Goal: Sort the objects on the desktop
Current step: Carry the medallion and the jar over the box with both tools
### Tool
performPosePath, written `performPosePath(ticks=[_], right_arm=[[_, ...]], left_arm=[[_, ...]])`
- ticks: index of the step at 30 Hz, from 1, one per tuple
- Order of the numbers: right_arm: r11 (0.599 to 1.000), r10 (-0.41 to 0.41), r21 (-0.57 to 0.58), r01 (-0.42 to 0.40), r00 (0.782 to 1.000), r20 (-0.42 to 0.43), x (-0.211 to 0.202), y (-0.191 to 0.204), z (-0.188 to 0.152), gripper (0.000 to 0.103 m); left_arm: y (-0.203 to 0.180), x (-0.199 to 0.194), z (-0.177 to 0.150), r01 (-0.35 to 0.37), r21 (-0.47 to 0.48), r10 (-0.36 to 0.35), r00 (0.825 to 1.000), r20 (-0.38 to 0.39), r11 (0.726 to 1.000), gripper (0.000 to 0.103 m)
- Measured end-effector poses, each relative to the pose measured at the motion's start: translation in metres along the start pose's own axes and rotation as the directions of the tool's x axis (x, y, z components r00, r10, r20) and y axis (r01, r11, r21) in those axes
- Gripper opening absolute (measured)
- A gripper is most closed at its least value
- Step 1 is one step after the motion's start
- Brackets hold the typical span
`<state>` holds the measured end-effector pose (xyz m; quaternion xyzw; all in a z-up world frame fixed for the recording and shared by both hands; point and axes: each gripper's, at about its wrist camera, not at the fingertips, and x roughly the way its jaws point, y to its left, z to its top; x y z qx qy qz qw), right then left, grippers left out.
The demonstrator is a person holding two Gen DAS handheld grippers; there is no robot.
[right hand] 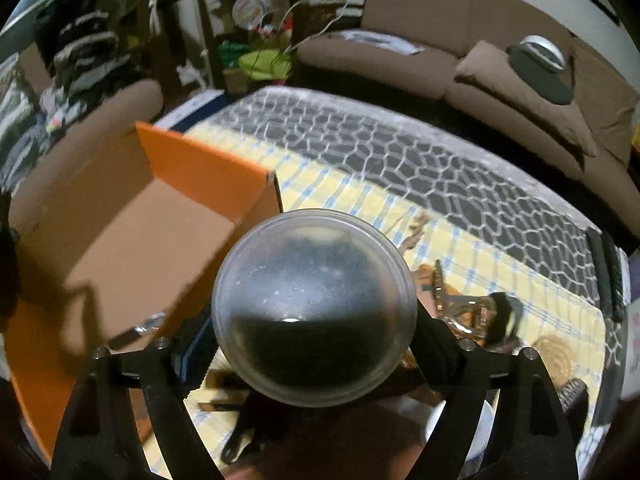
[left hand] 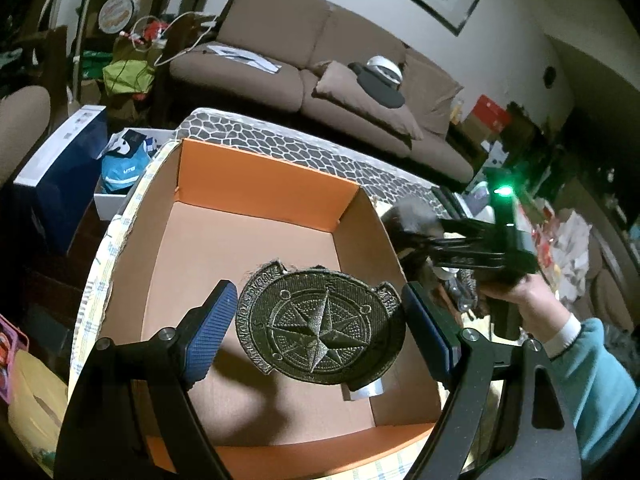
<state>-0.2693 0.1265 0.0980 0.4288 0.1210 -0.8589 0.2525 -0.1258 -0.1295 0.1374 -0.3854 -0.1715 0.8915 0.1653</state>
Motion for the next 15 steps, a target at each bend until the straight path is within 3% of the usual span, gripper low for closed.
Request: performPosePath(ticks=[7,15], right_arm=[[1.000,-0.010,-0.021,0.012,0.997,0.071,-0.053,0.026,0.008,0.086],[0.994,0.064,-0.093,-0.055,0.994,0.093,-0.081,0.090,0.013,0.086]], left_arm=[[0.012,-0.009,0.003,0.017,-0.055,-0.015,1.000,0.023,0.998,0.082],[0.033,-0.019,0.007,0.042,-0.133,-0.036,0.998,0.052,0.990,0.082]])
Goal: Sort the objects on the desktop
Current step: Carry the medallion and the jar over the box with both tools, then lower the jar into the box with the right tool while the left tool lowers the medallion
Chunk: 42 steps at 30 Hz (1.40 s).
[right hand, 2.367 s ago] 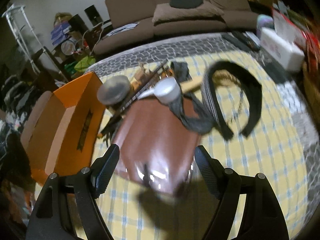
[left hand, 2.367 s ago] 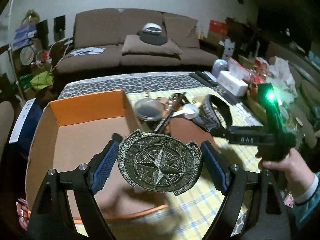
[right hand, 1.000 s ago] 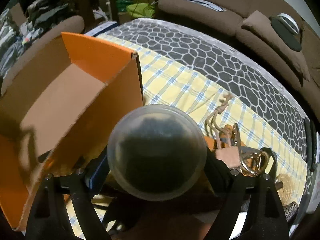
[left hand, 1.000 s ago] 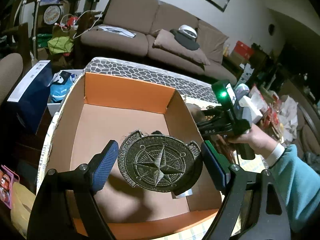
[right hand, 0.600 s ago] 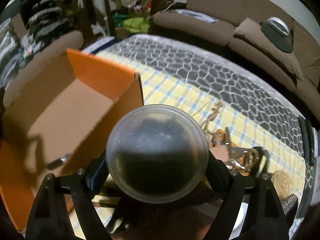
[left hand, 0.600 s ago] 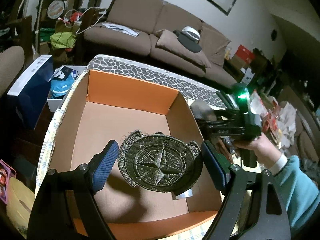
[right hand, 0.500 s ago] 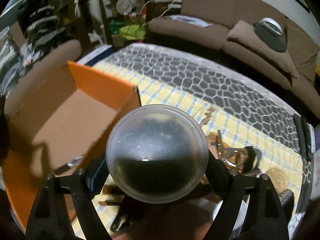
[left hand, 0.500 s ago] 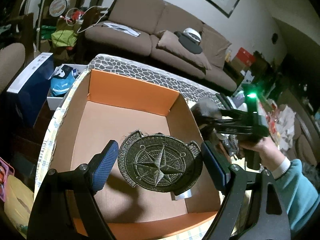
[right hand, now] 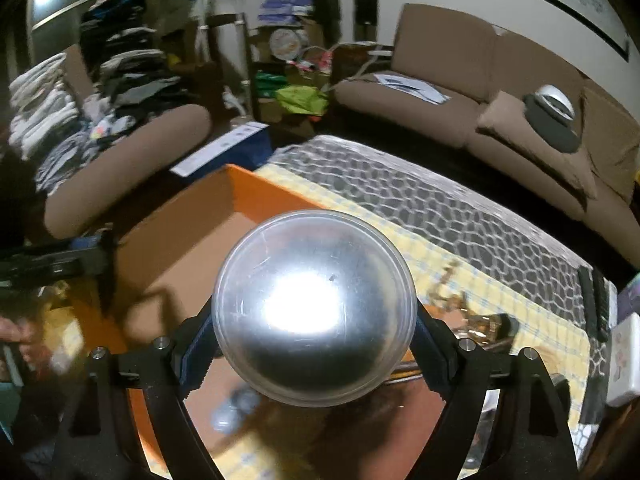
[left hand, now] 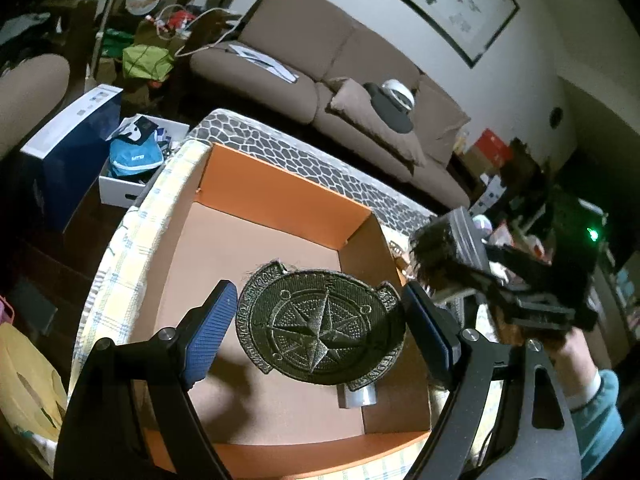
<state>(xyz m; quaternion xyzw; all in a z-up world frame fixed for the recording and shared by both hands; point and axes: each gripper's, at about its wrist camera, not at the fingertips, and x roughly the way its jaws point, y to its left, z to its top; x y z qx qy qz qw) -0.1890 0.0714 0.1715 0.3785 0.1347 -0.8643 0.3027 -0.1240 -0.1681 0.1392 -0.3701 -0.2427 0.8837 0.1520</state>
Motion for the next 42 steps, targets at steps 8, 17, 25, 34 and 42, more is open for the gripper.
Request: performPosePath(ticks=[8,17,25,34,42], right_arm=[[1.000,-0.003,-0.021,0.001,0.996,-0.088,0.052,0.046,0.018,0.086],[0.998,0.052,-0.021,-0.057,0.981,-0.187,0.110,0.077,0.011,0.086],[0.996,0.009,-0.081,-0.034,0.956,-0.293,0.144,0.099,0.004,0.086],[0.983,0.024,-0.161,-0.090,0.928,-0.371,0.148,0.117,-0.022,0.086],[0.979,0.039,-0.169,-0.115,0.916,-0.400,0.139,0.123,-0.037,0.086]], left_arm=[[0.012,-0.011,0.004,0.010,-0.030,-0.010,1.000,0.017,0.999,0.082],[0.033,-0.017,0.010,-0.020,-0.060,0.021,1.000,0.016,0.998,0.082],[0.041,-0.020,0.011,-0.014,-0.081,0.016,1.000,0.019,0.997,0.082],[0.047,-0.017,0.011,-0.020,-0.095,0.021,1.000,0.004,0.995,0.082],[0.052,-0.014,0.010,-0.032,-0.112,0.031,0.999,-0.010,0.993,0.082]])
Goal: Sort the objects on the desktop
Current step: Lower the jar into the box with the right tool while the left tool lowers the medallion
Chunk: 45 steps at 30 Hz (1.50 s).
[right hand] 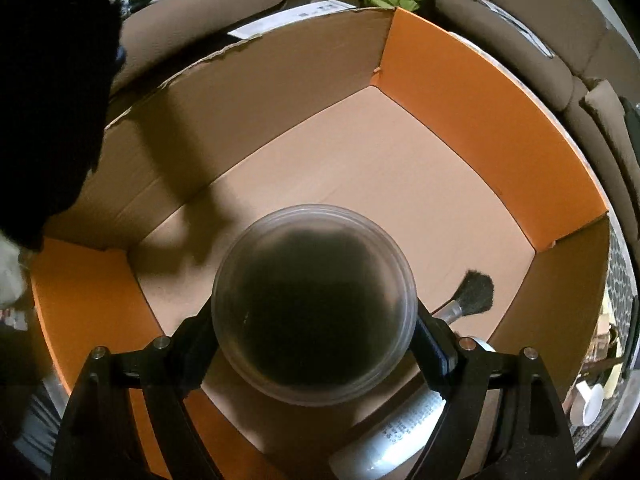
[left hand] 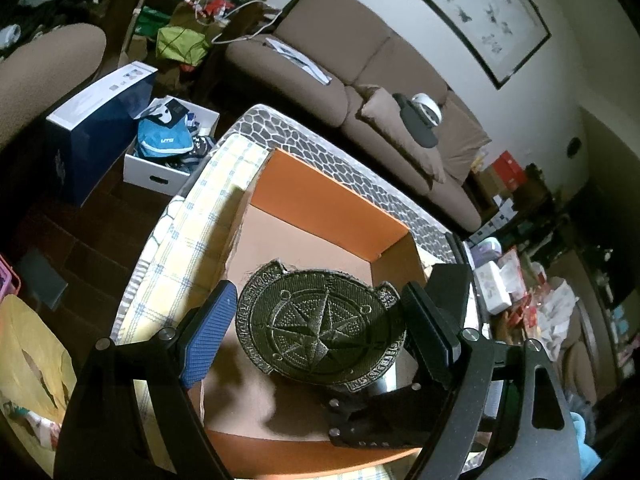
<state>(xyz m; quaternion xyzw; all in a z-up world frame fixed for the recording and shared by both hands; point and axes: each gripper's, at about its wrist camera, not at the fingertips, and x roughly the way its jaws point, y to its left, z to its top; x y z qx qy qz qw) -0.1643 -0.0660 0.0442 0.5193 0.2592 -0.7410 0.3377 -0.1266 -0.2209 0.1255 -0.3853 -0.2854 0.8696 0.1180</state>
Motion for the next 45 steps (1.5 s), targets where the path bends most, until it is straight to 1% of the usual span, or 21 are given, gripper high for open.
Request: performPosePath(ticks=[2,3,4,6,8,11,13,15,18,21,22,24,26,28,29,32,36,42,44,45], right_arm=[[1.000,0.015,0.011,-0.015,1.000,-0.015,-0.001,-0.001,-0.002,0.086],[0.999,0.031,0.013,-0.031,0.999,-0.031,-0.001,-0.001,-0.002,0.086],[0.998,0.063,0.014,-0.062,0.996,-0.065,-0.001,-0.002,-0.003,0.087],[0.996,0.084,0.016,-0.083,0.992,-0.095,-0.001,-0.001,-0.005,0.088],[0.997,0.082,0.006,-0.082,0.990,-0.113,-0.003,-0.001,-0.008,0.087],[0.996,0.087,0.030,-0.085,0.990,-0.110,-0.012,-0.007,-0.014,0.087],[0.995,0.099,0.040,-0.096,0.992,-0.085,-0.023,-0.012,-0.021,0.088],[0.992,0.116,0.059,-0.114,0.993,-0.038,-0.035,-0.019,-0.028,0.090],[0.983,0.139,0.119,-0.140,0.990,0.018,-0.053,-0.034,-0.038,0.090],[0.970,0.154,0.174,-0.167,0.984,0.087,-0.073,-0.042,-0.049,0.090],[0.966,0.154,0.190,-0.174,0.981,0.116,-0.083,-0.045,-0.056,0.090],[0.964,0.139,0.205,-0.168,0.979,0.148,-0.096,-0.049,-0.070,0.090],[0.960,0.124,0.230,-0.159,0.979,0.160,-0.101,-0.053,-0.072,0.090],[0.954,0.115,0.256,-0.154,0.980,0.163,-0.103,-0.060,-0.080,0.090],[0.953,0.111,0.261,-0.152,0.980,0.163,-0.104,-0.053,-0.087,0.090],[0.952,0.101,0.271,-0.143,0.981,0.163,-0.109,-0.055,-0.097,0.090],[0.952,0.102,0.268,-0.148,0.979,0.178,-0.107,-0.053,-0.099,0.090],[0.947,0.094,0.282,-0.151,0.974,0.206,-0.110,-0.057,-0.109,0.090],[0.946,0.092,0.287,-0.151,0.973,0.211,-0.110,-0.058,-0.111,0.090],[0.946,0.091,0.288,-0.151,0.973,0.212,-0.110,-0.059,-0.113,0.090]], left_arm=[[0.001,0.001,0.000,-0.001,0.001,0.001,1.000,-0.004,1.000,0.082],[0.001,0.001,0.000,-0.002,0.002,0.002,1.000,-0.007,1.000,0.082],[0.000,0.003,-0.001,-0.003,0.004,0.003,1.000,-0.012,1.000,0.082],[0.000,0.005,-0.001,-0.004,0.008,0.005,1.000,-0.023,1.000,0.082],[-0.002,0.009,-0.003,-0.004,0.014,0.004,0.999,-0.038,1.000,0.082],[-0.006,0.015,-0.005,0.002,0.034,0.000,0.998,-0.066,0.999,0.082],[-0.010,0.020,-0.008,0.005,0.051,-0.001,0.996,-0.086,0.999,0.082],[-0.016,0.025,-0.011,0.007,0.073,0.001,0.994,-0.109,0.997,0.082],[-0.029,0.037,-0.016,0.011,0.111,0.007,0.988,-0.153,0.994,0.082],[-0.044,0.050,-0.023,0.000,0.163,0.032,0.981,-0.191,0.987,0.082],[-0.047,0.054,-0.025,-0.003,0.176,0.039,0.979,-0.199,0.984,0.082],[-0.056,0.063,-0.030,-0.005,0.202,0.051,0.973,-0.223,0.979,0.082],[-0.064,0.072,-0.034,-0.013,0.224,0.070,0.966,-0.248,0.974,0.082],[-0.071,0.082,-0.040,-0.035,0.256,0.107,0.956,-0.272,0.966,0.082],[-0.076,0.087,-0.043,-0.047,0.275,0.127,0.952,-0.279,0.960,0.082],[-0.084,0.095,-0.051,-0.059,0.304,0.153,0.944,-0.293,0.951,0.082],[-0.091,0.101,-0.058,-0.075,0.328,0.179,0.937,-0.301,0.942,0.083],[-0.099,0.105,-0.062,-0.122,0.401,0.249,0.927,-0.281,0.908,0.083],[-0.100,0.106,-0.062,-0.128,0.404,0.255,0.926,-0.279,0.906,0.084],[-0.099,0.106,-0.061,-0.132,0.402,0.258,0.926,-0.275,0.906,0.086]])
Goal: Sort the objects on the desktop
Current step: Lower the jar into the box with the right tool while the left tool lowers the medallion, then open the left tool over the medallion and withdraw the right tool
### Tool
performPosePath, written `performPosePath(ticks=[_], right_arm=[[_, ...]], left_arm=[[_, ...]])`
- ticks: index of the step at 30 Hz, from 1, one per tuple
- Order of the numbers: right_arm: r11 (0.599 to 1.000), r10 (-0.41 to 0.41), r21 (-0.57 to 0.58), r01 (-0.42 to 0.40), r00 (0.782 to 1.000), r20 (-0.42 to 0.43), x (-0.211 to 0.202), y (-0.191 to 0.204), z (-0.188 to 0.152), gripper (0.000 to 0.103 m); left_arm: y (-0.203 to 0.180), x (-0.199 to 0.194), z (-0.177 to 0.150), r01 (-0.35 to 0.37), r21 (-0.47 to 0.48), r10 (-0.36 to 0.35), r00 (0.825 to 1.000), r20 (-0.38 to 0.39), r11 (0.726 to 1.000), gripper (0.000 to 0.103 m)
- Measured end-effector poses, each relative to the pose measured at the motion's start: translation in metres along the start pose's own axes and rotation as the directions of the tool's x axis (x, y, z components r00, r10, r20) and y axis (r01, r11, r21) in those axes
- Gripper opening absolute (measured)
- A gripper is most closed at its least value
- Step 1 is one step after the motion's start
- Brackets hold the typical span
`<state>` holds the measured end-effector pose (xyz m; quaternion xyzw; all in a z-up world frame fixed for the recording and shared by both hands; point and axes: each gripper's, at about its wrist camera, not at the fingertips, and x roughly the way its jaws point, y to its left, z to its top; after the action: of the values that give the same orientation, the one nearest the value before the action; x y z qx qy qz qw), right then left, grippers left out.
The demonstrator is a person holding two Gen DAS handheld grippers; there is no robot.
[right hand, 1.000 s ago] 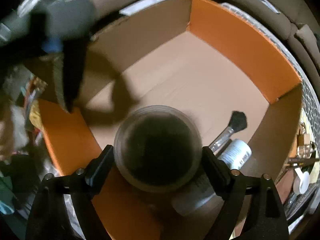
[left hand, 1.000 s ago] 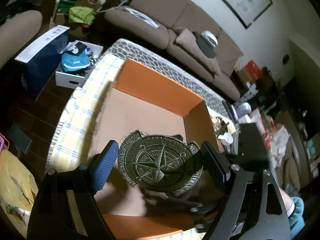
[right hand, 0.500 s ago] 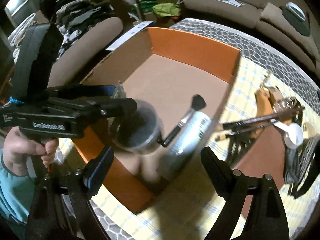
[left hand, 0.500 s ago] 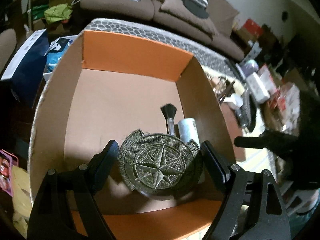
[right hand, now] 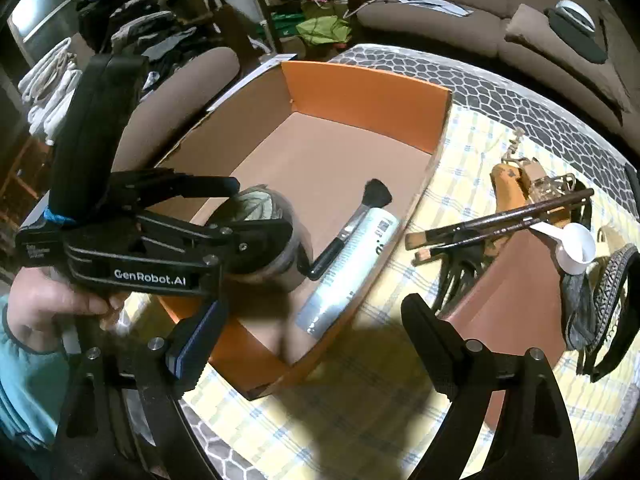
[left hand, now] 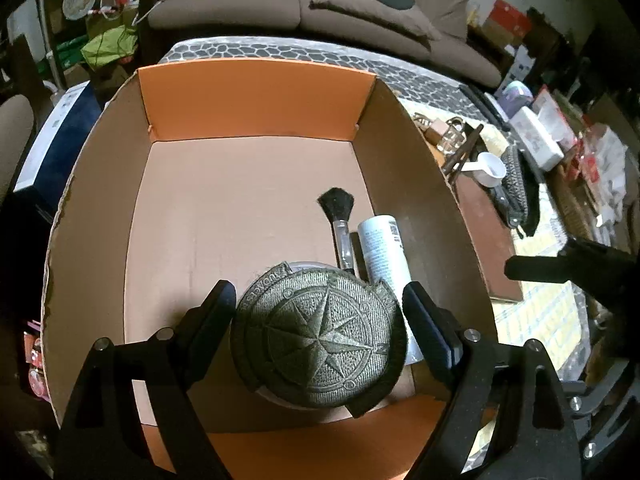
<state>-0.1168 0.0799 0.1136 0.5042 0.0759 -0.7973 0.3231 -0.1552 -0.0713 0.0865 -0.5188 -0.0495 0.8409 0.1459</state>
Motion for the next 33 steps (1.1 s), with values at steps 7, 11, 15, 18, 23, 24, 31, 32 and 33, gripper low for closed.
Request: performPosePath(ticks=[7,11,15,18,23,24,31,32,33], right_arm=[[1.000,-0.002,0.026,0.001,1.000,0.011,-0.004,-0.006,-0.004,0.090],[1.000,0.006,0.028,-0.006,1.000,0.018,-0.005,-0.006,-0.005,0.090],[0.999,0.007,0.037,-0.008,1.000,0.029,-0.008,-0.007,-0.009,0.090],[0.999,0.010,0.050,-0.012,0.999,0.041,-0.013,-0.008,-0.012,0.090],[0.995,0.023,0.090,-0.030,0.997,0.078,-0.023,-0.016,-0.020,0.090],[0.995,0.025,0.098,-0.033,0.996,0.083,-0.024,-0.017,-0.021,0.090],[0.979,0.038,0.195,-0.063,0.991,0.128,-0.027,-0.038,-0.035,0.090],[0.975,0.036,0.211,-0.064,0.990,0.133,-0.027,-0.041,-0.037,0.090],[0.974,0.033,0.217,-0.063,0.990,0.136,-0.028,-0.044,-0.039,0.090]], left_arm=[[0.000,0.010,0.002,-0.047,0.022,0.047,0.999,-0.011,0.999,0.091],[-0.003,0.017,0.001,-0.061,0.046,0.063,0.997,-0.034,0.997,0.091],[-0.007,0.021,-0.001,-0.053,0.072,0.057,0.997,-0.051,0.996,0.089],[-0.009,0.022,-0.002,-0.034,0.081,0.039,0.997,-0.061,0.996,0.082],[-0.012,0.020,-0.006,-0.015,0.097,0.023,0.996,-0.081,0.995,0.082],[-0.014,0.019,-0.008,-0.011,0.104,0.021,0.996,-0.088,0.995,0.082],[-0.025,0.017,-0.018,0.018,0.146,0.000,0.993,-0.121,0.989,0.082],[-0.025,0.016,-0.019,0.020,0.151,-0.001,0.992,-0.125,0.988,0.082],[-0.027,0.015,-0.021,0.022,0.160,-0.002,0.992,-0.129,0.987,0.082]])
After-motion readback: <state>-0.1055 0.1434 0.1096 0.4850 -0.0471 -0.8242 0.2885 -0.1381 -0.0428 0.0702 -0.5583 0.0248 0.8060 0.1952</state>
